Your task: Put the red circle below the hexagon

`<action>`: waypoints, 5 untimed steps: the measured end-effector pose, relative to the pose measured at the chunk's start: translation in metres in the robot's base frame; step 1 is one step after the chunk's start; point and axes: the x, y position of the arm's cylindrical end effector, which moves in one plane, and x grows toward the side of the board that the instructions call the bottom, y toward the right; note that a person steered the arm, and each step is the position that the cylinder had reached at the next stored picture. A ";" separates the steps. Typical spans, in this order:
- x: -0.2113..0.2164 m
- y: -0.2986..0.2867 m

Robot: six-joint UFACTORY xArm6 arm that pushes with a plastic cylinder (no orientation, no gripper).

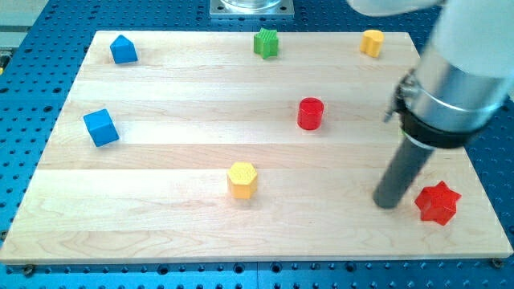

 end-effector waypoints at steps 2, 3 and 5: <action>-0.115 -0.008; -0.129 -0.052; -0.127 -0.157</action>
